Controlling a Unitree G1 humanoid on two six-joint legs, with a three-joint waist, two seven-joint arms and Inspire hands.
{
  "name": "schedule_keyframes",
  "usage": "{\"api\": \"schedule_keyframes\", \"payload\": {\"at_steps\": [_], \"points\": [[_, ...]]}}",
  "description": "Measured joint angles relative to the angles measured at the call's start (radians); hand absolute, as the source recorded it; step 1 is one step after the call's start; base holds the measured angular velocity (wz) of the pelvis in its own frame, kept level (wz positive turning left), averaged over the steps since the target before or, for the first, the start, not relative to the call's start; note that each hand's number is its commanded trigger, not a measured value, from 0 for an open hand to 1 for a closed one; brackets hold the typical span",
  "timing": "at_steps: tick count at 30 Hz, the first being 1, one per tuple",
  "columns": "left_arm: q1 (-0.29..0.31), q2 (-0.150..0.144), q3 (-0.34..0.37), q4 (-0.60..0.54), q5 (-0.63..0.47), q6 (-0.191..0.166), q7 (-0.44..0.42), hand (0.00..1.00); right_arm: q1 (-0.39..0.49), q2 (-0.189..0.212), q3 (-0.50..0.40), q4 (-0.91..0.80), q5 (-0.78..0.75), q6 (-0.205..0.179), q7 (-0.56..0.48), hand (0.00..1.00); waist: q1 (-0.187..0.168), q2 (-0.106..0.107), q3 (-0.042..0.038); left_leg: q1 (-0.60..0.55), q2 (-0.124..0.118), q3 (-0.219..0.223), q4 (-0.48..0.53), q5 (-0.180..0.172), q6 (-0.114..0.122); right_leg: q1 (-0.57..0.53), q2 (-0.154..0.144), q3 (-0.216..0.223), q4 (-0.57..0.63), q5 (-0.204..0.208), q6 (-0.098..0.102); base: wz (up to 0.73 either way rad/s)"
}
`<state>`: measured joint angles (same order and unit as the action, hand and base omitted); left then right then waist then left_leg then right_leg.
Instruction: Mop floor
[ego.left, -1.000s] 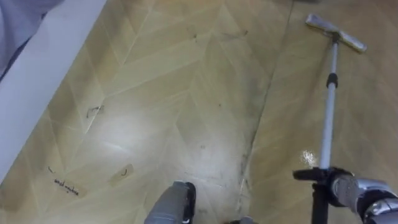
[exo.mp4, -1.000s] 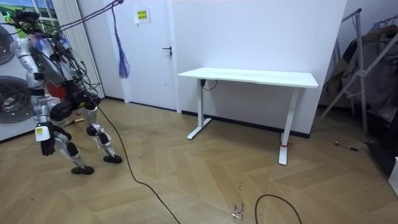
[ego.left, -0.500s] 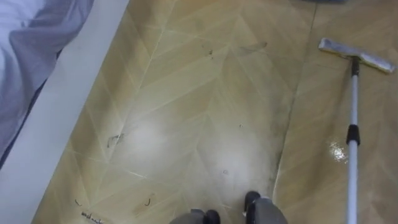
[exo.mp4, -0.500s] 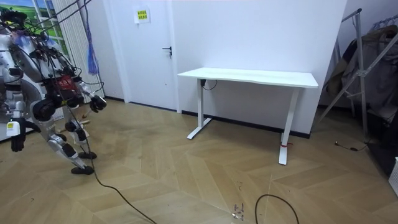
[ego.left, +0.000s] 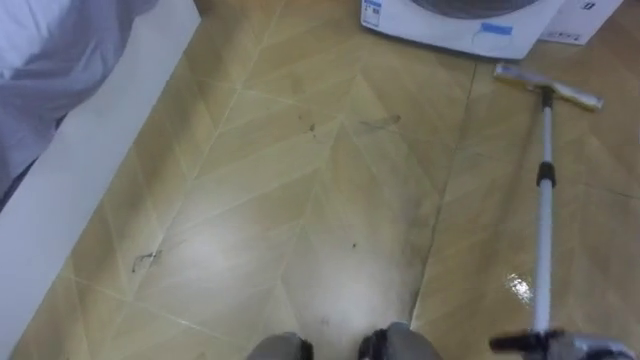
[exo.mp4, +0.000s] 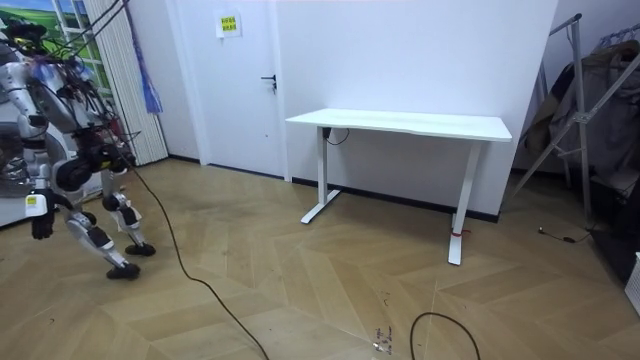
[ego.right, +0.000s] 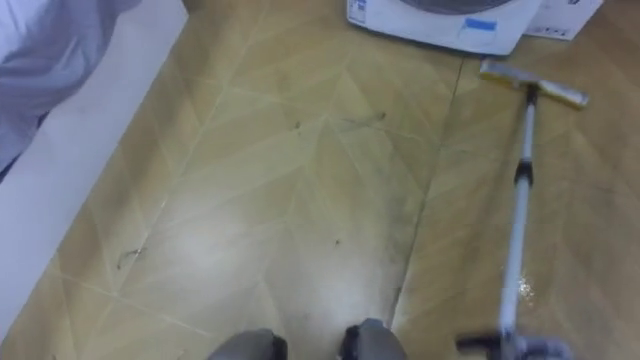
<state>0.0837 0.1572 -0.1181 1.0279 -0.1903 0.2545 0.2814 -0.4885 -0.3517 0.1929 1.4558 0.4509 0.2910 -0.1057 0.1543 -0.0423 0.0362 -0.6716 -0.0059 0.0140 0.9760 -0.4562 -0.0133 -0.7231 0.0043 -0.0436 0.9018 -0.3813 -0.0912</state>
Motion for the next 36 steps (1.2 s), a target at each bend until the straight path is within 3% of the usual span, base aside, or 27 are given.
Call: {"api": "schedule_keyframes", "payload": {"at_steps": [1,3,4,5,7,9,11,14,15,18,21,28,36], "points": [[-0.001,0.003,-0.001,0.001,0.011,0.005,0.004,0.00,0.002,0.008,-0.003,0.013,0.011,0.011,0.013,1.00,0.008,-0.008,-0.0005,0.000,0.004,-0.003,-0.098,0.014,0.011,0.023,0.006,-0.004,-0.033,0.009,0.005,-0.04],[0.004,-0.005,-0.007,0.022,0.010,0.011,-0.001,0.00,0.046,0.007,-0.015,0.000,-0.002,0.002,0.037,1.00,0.007,0.002,-0.0019,0.037,0.015,0.006,-0.149,0.045,0.050,0.077,0.006,-0.018,-0.106,0.031,0.026,0.02],[0.002,-0.005,-0.007,0.023,0.010,0.013,-0.001,0.00,0.056,0.007,-0.017,0.002,-0.006,0.001,0.042,1.00,0.007,0.003,-0.0020,0.048,0.016,0.008,-0.167,0.050,0.058,0.089,0.006,-0.024,-0.126,0.040,0.031,0.00],[-0.006,-0.005,-0.007,0.024,0.011,0.016,-0.001,0.00,0.078,0.006,-0.017,0.003,-0.008,-0.008,0.050,1.00,0.009,0.020,0.0012,0.083,0.016,0.007,-0.201,0.061,0.067,0.131,0.010,-0.026,-0.175,0.059,0.040,0.00],[-0.019,-0.005,-0.003,0.038,0.011,0.015,-0.001,0.00,0.128,0.008,-0.015,0.004,-0.021,-0.013,0.062,1.00,0.004,0.035,-0.0005,0.146,0.007,0.008,-0.267,0.080,0.078,0.202,0.000,-0.033,-0.245,0.080,0.050,0.07],[-0.032,-0.002,0.000,0.052,0.018,0.011,-0.004,0.00,0.208,0.027,-0.018,0.005,-0.034,-0.019,0.064,1.00,-0.016,0.046,-0.0054,0.261,-0.016,-0.002,-0.384,0.116,0.086,0.318,-0.017,-0.043,-0.351,0.106,0.064,0.23],[-0.018,-0.002,0.005,0.055,0.032,0.002,-0.013,0.00,0.279,0.045,-0.016,0.006,-0.051,-0.023,0.065,1.00,-0.016,0.053,-0.0137,0.352,-0.019,-0.002,-0.472,0.137,0.089,0.417,-0.016,-0.044,-0.439,0.131,0.070,0.05],[0.017,-0.004,0.032,0.053,0.060,-0.008,-0.017,0.00,0.392,0.061,-0.016,0.007,-0.089,-0.030,0.065,1.00,-0.023,0.048,-0.0286,0.489,-0.027,0.007,-0.599,0.166,0.093,0.535,-0.018,-0.043,-0.544,0.153,0.079,-0.07],[0.037,-0.005,0.039,0.053,0.067,-0.004,-0.013,0.00,0.425,0.063,-0.017,0.008,-0.140,-0.031,0.063,1.00,-0.038,0.048,-0.0293,0.530,-0.028,0.010,-0.630,0.169,0.093,0.573,-0.020,-0.054,-0.563,0.154,0.079,-0.13],[0.072,-0.011,0.072,0.052,0.074,0.014,-0.006,0.00,0.493,0.083,-0.020,0.007,-0.285,-0.028,0.038,1.00,-0.091,0.044,-0.0335,0.618,-0.025,0.007,-0.687,0.170,0.092,0.653,-0.018,-0.093,-0.601,0.154,0.079,-0.02],[0.085,-0.013,0.095,0.052,0.074,0.027,-0.006,0.00,0.546,0.116,-0.021,-0.013,-0.353,-0.014,0.031,1.00,-0.116,0.021,-0.0340,0.679,-0.023,0.010,-0.717,0.175,0.086,0.710,-0.014,-0.087,-0.645,0.154,0.079,-0.08],[0.083,-0.027,0.156,0.052,0.113,0.026,-0.008,0.00,0.565,0.165,-0.063,-0.043,-0.412,0.012,0.067,1.00,-0.127,-0.017,-0.0315,0.778,-0.021,0.015,-0.759,0.178,0.082,0.794,-0.004,-0.067,-0.684,0.154,0.078,-0.15],[0.074,-0.026,0.154,0.015,0.143,0.068,-0.012,0.00,0.555,0.166,-0.068,-0.115,-0.439,0.069,0.102,1.00,-0.125,0.000,-0.0338,0.791,-0.018,0.025,-0.777,0.179,0.083,0.797,0.001,-0.055,-0.679,0.164,0.076,-0.04]]}}
